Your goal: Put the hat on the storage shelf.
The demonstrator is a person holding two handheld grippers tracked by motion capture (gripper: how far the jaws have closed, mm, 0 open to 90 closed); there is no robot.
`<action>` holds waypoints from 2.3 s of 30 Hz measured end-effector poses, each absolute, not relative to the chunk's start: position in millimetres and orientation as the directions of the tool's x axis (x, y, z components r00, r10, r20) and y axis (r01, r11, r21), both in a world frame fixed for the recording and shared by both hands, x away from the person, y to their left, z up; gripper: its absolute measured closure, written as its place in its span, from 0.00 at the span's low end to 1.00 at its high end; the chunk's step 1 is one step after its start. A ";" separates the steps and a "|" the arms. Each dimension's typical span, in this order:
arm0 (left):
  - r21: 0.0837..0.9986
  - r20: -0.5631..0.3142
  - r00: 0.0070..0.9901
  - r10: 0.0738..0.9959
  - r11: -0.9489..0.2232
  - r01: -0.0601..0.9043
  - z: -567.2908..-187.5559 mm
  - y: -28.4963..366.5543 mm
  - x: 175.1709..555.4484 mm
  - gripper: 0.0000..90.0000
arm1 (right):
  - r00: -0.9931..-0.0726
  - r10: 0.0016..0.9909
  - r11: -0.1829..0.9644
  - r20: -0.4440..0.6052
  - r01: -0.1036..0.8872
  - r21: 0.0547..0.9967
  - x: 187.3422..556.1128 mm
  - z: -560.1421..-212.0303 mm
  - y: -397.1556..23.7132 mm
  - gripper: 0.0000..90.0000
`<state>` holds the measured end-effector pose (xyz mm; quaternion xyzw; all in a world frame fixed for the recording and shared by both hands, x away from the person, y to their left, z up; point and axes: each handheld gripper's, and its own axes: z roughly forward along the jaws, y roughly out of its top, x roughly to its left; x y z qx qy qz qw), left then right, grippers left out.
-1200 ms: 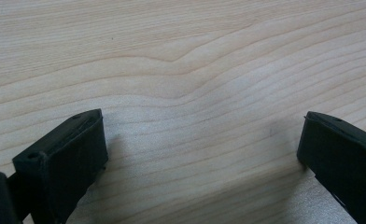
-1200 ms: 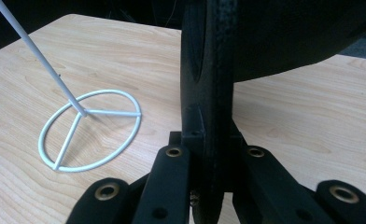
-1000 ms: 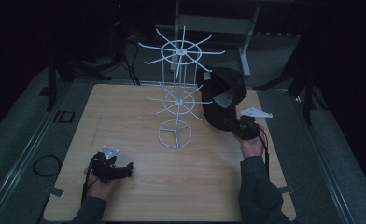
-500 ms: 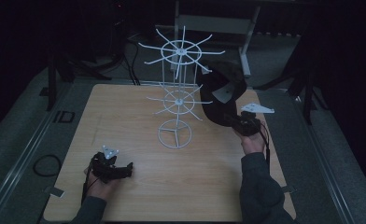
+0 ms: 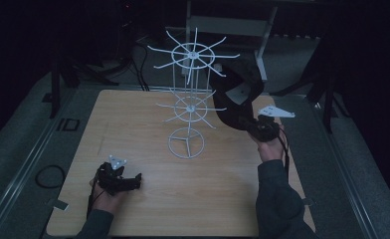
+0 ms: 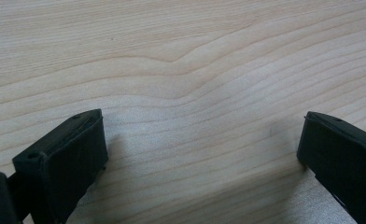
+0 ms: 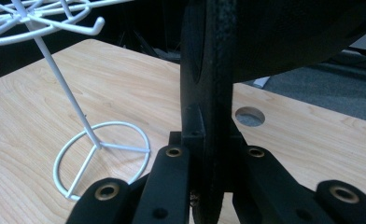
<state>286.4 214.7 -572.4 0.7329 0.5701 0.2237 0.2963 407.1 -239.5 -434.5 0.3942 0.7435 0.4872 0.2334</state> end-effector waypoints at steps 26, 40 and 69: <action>0.690 -0.012 0.250 0.968 -0.173 0.703 -572.4 214.5 286.5 0.02 | -0.575 0.818 0.200 0.027 0.328 0.923 405.5 -422.8 -243.6 0.96; 0.690 -0.012 0.249 0.968 -0.172 0.703 -572.5 214.4 286.5 0.02 | -0.574 0.818 0.197 0.017 0.309 0.930 404.8 -416.1 -243.4 0.96; 0.690 -0.011 0.251 0.968 -0.175 0.702 -572.4 214.3 287.0 0.02 | -0.569 0.823 0.189 0.012 0.292 0.938 404.7 -407.8 -244.7 0.96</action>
